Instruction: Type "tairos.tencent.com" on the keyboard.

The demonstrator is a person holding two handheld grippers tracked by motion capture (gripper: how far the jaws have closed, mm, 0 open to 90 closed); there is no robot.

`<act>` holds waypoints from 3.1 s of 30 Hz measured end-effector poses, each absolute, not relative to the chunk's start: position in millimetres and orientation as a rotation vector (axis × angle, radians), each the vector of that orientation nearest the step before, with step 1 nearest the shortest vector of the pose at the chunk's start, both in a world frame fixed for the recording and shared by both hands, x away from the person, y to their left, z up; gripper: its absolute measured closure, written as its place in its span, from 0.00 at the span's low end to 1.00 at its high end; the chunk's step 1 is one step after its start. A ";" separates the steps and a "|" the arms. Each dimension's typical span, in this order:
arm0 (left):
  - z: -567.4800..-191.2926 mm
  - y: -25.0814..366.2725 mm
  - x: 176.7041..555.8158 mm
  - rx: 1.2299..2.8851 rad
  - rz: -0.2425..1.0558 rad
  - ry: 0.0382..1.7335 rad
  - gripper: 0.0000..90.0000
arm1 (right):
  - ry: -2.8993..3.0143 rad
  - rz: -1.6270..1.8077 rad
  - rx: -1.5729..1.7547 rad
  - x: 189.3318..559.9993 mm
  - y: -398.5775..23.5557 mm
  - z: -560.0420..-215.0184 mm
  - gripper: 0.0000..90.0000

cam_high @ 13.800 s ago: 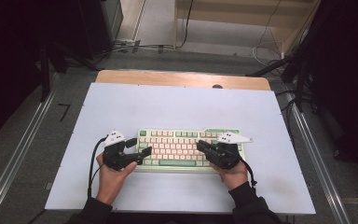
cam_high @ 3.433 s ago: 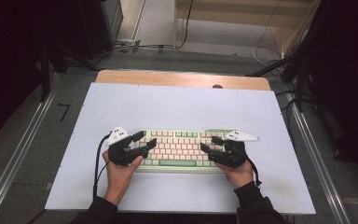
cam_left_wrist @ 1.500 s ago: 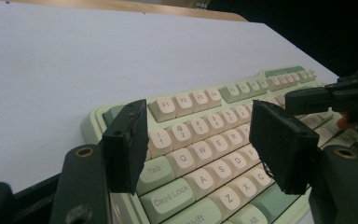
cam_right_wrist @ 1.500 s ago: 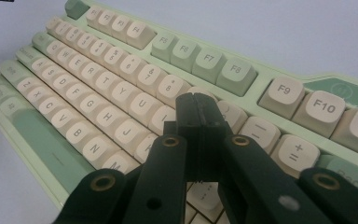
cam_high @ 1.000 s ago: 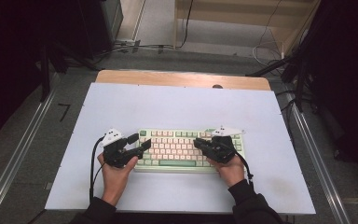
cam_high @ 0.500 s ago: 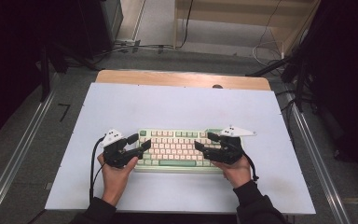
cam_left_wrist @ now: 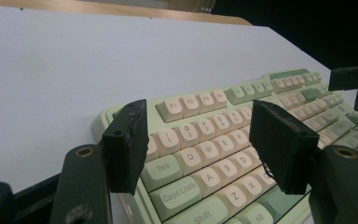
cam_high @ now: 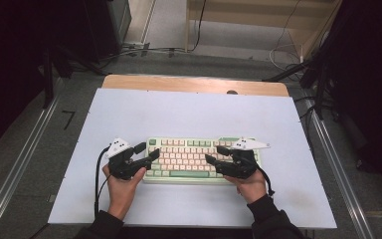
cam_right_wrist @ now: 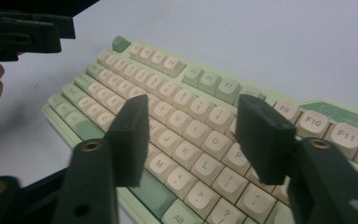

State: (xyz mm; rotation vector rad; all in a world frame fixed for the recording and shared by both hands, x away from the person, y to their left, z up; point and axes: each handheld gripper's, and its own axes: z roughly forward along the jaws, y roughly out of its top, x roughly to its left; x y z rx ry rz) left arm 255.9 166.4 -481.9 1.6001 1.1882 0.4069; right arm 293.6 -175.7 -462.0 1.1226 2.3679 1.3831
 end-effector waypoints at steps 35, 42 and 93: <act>-483.3 165.9 254.4 1.599 0.416 1.191 0.42 | 2.516 1.256 0.996 283.9 -146.5 -485.1 0.97; -483.5 165.9 254.6 1.603 0.412 1.189 0.42 | 2.525 1.237 0.997 285.1 -144.9 -488.3 0.97; -479.6 180.1 249.0 1.570 0.405 1.209 0.40 | 2.341 1.392 1.206 295.4 -195.5 -466.2 0.19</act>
